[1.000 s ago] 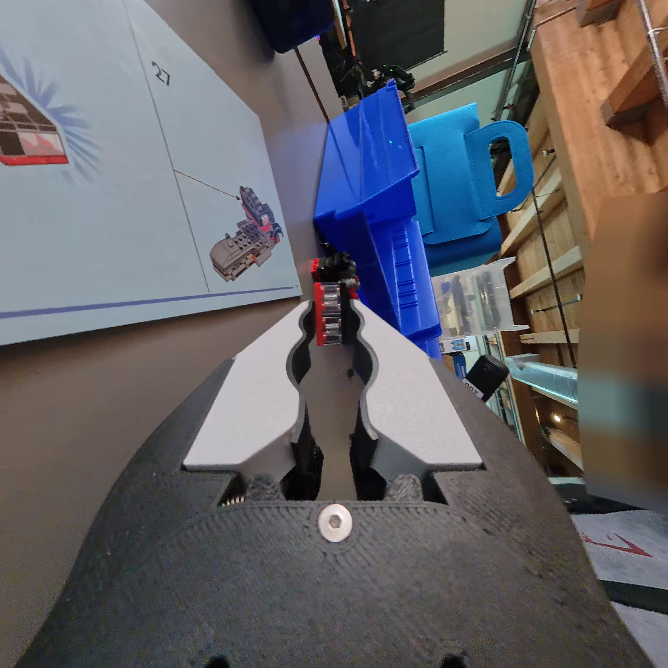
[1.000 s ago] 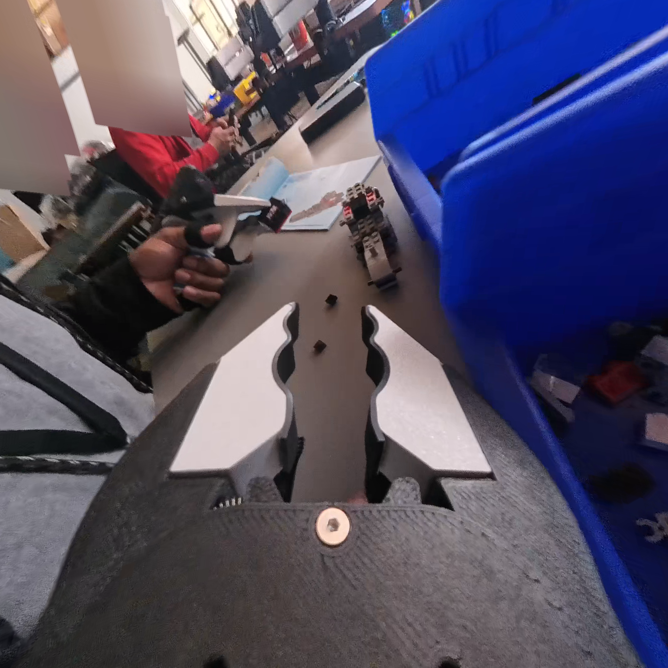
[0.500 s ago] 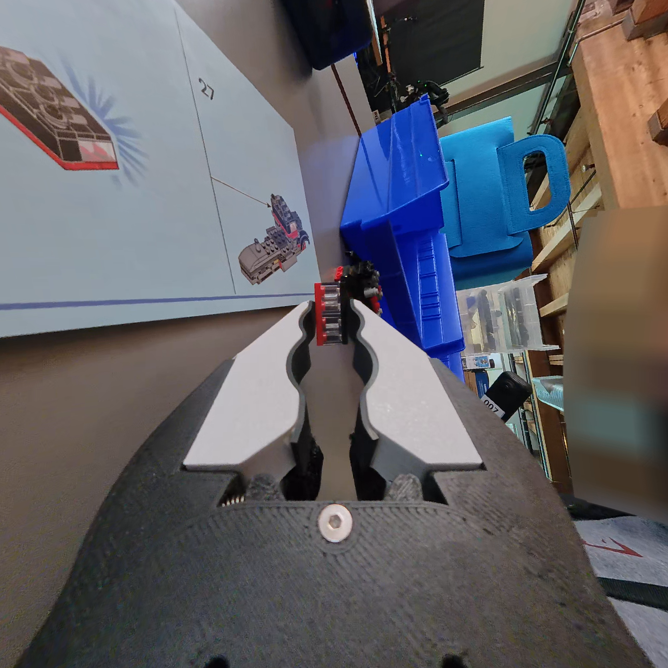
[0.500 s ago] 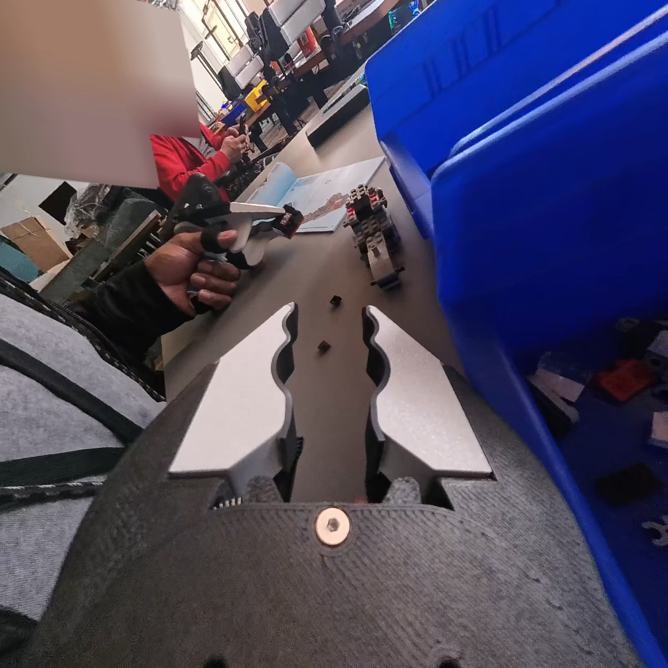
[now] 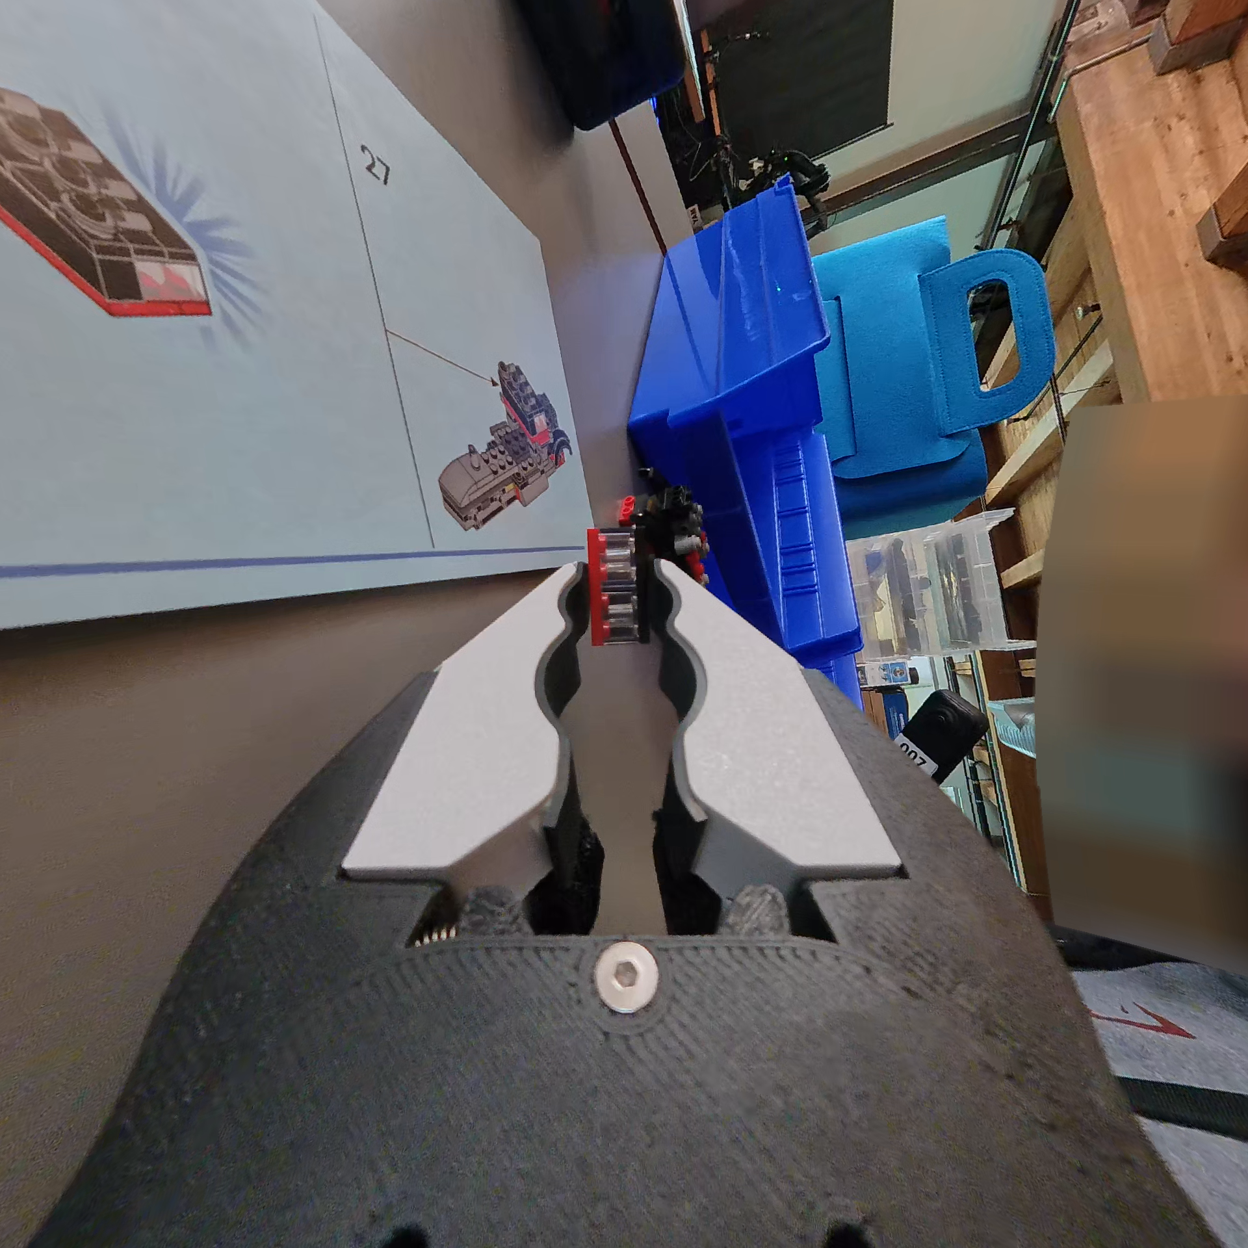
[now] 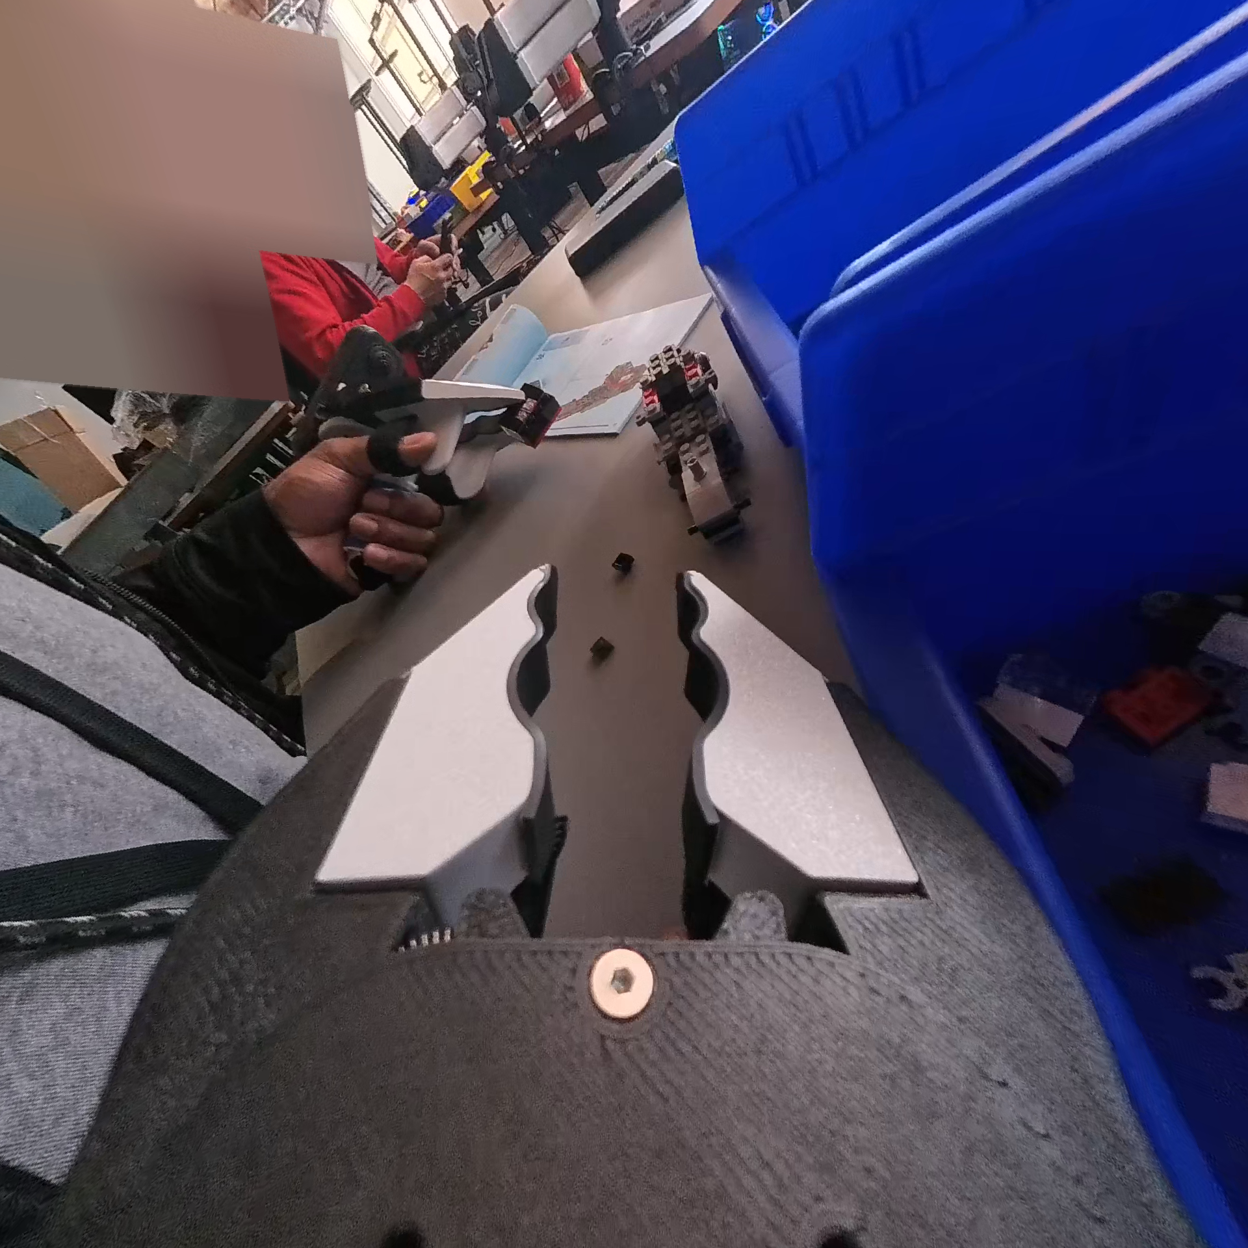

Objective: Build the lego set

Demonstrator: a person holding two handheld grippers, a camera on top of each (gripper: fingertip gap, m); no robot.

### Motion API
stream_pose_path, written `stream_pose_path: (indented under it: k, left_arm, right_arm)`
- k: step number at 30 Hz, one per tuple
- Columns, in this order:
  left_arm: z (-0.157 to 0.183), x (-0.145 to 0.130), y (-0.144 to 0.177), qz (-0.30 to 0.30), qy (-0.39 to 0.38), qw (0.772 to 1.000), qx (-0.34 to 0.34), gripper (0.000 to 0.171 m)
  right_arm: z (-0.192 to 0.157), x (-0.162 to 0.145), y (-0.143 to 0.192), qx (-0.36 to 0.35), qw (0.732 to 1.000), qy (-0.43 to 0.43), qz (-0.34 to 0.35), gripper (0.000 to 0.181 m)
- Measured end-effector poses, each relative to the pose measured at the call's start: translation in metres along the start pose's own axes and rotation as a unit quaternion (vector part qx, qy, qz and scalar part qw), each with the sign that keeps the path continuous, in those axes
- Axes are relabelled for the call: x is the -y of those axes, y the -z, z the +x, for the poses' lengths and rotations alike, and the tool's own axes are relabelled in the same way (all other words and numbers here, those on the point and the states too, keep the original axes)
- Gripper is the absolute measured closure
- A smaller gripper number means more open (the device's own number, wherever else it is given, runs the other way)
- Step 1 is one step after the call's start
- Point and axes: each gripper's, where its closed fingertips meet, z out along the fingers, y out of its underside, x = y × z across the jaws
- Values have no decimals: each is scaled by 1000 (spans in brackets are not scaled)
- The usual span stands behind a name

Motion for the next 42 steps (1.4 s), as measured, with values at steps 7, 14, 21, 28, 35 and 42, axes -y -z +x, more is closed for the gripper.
stream_pose_path:
  k: [7,14,21,28,35,42]
  left_arm:
    - [0,0,0,-1,2,1000,0,154]
    - [0,0,0,-1,2,1000,-2,154]
    - [4,-1,0,-3,-1,1000,-14,154]
    - [18,-2,6,3,-26,998,-54,154]
    - [39,-11,25,17,-64,992,-110,155]
    - [51,-17,54,20,-37,983,-177,155]
  right_arm:
    - [0,0,0,0,1000,-1,-2,145]
    - [0,-1,-1,0,1000,-2,-4,145]
    - [2,-2,-2,-6,1000,-5,-8,145]
    - [3,-3,-3,-19,1000,3,-13,144]
    - [7,-4,-4,-49,999,14,-14,140]
    - [13,-7,-6,-88,995,27,-23,139]
